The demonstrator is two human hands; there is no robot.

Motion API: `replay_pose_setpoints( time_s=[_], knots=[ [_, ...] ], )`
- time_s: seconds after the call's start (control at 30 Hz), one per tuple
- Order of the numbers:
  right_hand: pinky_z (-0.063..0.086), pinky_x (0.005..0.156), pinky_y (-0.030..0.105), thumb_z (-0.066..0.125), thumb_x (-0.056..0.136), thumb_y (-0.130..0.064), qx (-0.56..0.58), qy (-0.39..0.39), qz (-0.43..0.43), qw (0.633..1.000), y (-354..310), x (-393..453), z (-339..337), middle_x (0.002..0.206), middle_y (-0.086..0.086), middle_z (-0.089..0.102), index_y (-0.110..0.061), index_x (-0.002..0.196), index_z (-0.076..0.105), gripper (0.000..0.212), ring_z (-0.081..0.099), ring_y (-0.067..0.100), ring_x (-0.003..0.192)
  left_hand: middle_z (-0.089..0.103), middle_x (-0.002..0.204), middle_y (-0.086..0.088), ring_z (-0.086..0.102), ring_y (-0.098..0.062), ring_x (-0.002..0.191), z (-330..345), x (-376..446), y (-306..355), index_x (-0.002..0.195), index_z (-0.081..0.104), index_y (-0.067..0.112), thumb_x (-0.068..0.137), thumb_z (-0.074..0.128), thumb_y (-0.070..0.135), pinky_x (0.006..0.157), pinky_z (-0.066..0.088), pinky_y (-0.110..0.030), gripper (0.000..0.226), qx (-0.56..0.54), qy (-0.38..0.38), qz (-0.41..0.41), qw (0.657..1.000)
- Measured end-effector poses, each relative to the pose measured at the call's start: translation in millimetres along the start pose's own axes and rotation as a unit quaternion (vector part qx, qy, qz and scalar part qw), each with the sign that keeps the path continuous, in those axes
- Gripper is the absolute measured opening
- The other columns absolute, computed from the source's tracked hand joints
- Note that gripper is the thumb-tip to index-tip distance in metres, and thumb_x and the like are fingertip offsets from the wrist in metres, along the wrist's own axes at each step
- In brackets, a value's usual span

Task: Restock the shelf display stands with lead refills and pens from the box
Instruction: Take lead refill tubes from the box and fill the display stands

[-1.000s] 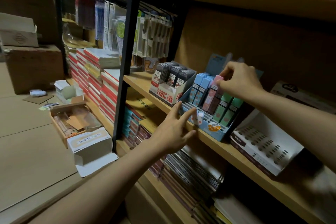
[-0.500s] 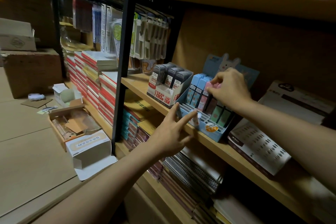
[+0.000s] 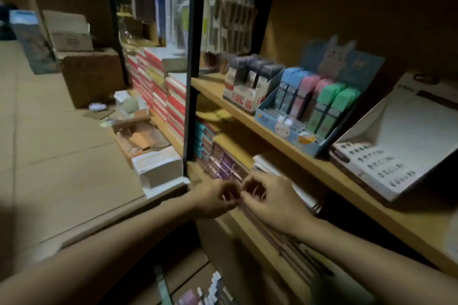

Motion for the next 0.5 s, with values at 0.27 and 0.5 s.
replay_pose_setpoints(
  time_s=[0.27, 0.5],
  knots=[
    [0.046, 0.064, 0.015, 0.075, 0.082, -0.018, 0.03, -0.237, 0.19, 0.952, 62.1, -48.9, 180.7, 0.078, -0.009, 0.064, -0.025, 0.088, 0.066, 0.014, 0.062, 0.007, 0.075, 0.068, 0.106, -0.005, 0.063, -0.012, 0.091, 127.1, -91.2, -132.9, 0.106, 0.068, 0.012, 0.092, 0.062, 0.018, 0.073, 0.049, -0.02, 0.016, -0.067, -0.071, -0.314, 0.944],
    [0.048, 0.08, 0.019, 0.08, 0.078, -0.02, -0.007, -0.401, 0.187, 0.897, 91.7, -92.7, 266.9, 0.107, -0.001, 0.06, -0.018, 0.111, 0.063, 0.037, 0.058, 0.011, 0.096, 0.063, 0.09, -0.004, 0.061, -0.013, 0.077, 228.6, -151.0, -191.0, 0.087, 0.059, 0.015, 0.085, 0.07, 0.008, 0.061, 0.05, -0.021, 0.013, -0.283, 0.088, -0.513, 0.805]
  ],
)
Point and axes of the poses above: each hand's wrist, its own x-axis towards the middle knuckle, its own z-axis out of the palm, y = z × x, the point moved 6 cm from there along x, towards the middle knuckle
